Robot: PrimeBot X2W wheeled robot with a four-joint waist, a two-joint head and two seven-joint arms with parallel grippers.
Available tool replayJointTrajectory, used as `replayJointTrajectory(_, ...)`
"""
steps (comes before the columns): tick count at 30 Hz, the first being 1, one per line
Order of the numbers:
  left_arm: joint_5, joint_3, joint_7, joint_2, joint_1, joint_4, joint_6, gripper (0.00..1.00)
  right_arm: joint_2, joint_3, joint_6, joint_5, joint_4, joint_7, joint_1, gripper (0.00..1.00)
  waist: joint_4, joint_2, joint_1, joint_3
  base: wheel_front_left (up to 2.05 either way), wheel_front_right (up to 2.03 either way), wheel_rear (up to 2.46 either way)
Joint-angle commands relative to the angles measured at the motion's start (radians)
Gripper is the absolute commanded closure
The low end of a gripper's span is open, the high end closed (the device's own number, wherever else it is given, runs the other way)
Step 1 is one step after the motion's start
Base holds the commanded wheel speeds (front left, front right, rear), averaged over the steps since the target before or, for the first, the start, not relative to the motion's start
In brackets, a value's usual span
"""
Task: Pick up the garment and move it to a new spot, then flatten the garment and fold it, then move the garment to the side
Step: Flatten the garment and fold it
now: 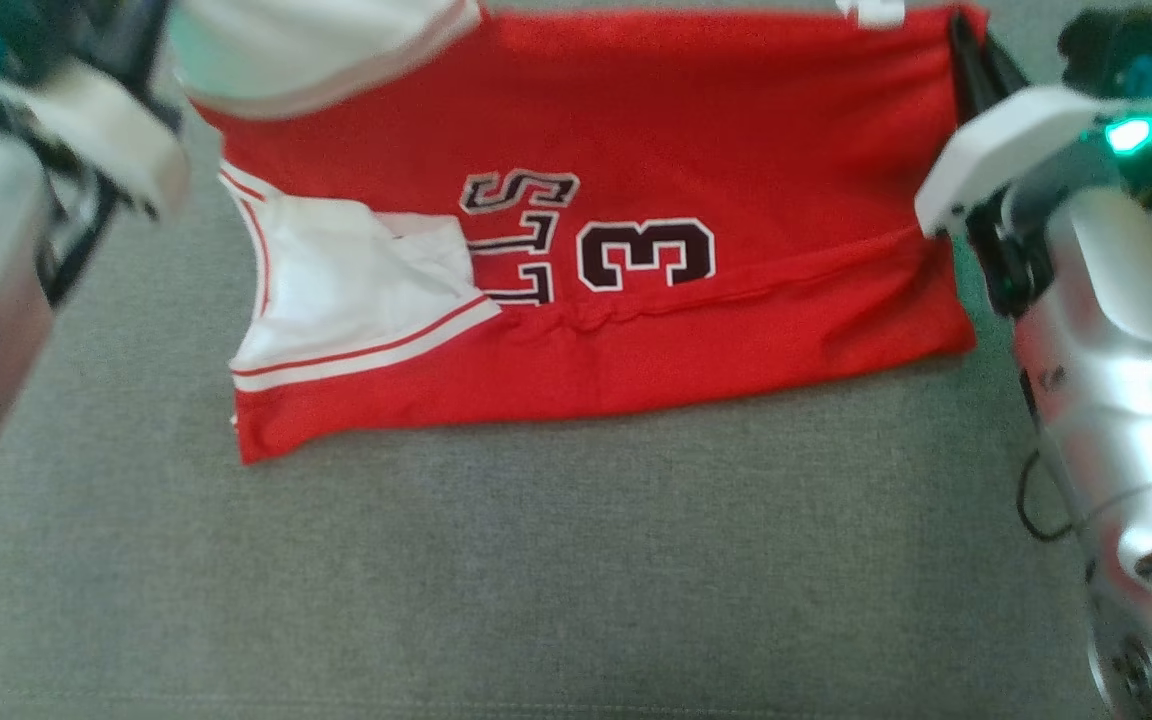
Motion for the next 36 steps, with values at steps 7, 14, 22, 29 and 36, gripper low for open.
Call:
replayJointTrajectory(7, -0.016, -0.022, 0.008, 0.055, 0.096, -0.04, -0.033, 1.0, -0.061, 0.091, 0.007, 0.14, -0.089, 0.096, 0.092, 1.0, 0.039, 0.0, 0.0001, -0.069, 0.0, 0.0, 0.0)
replayJointTrajectory(14, -0.051, -0.102, 0.086, 0.096, 0.194, -0.12, -0.039, 1.0, -0.138, 0.178, 0.007, 0.269, -0.176, 0.237, 0.202, 1.0, 0.051, 0.0, 0.0001, -0.107, 0.0, 0.0, 0.0)
replayJointTrajectory(22, -0.067, -0.149, 0.165, 0.147, 0.284, -0.222, -0.04, 1.0, -0.221, 0.264, 0.007, 0.387, -0.308, 0.4, 0.302, 1.0, 0.043, 0.0, 0.0001, -0.136, 0.0, 0.0, 0.0)
replayJointTrajectory(29, -0.037, -0.165, 0.219, 0.18, 0.341, -0.287, -0.04, 1.0, -0.276, 0.291, 0.007, 0.471, -0.416, 0.516, 0.359, 1.0, 0.039, 0.0, 0.0001, -0.166, 0.0, 0.0, 0.0)
replayJointTrajectory(36, -0.037, -0.168, 0.233, 0.176, 0.378, -0.314, -0.019, 1.0, -0.323, 0.307, 0.007, 0.515, -0.512, 0.628, 0.417, 1.0, 0.039, 0.0, 0.0001, -0.18, 0.0, 0.0, 0.0)
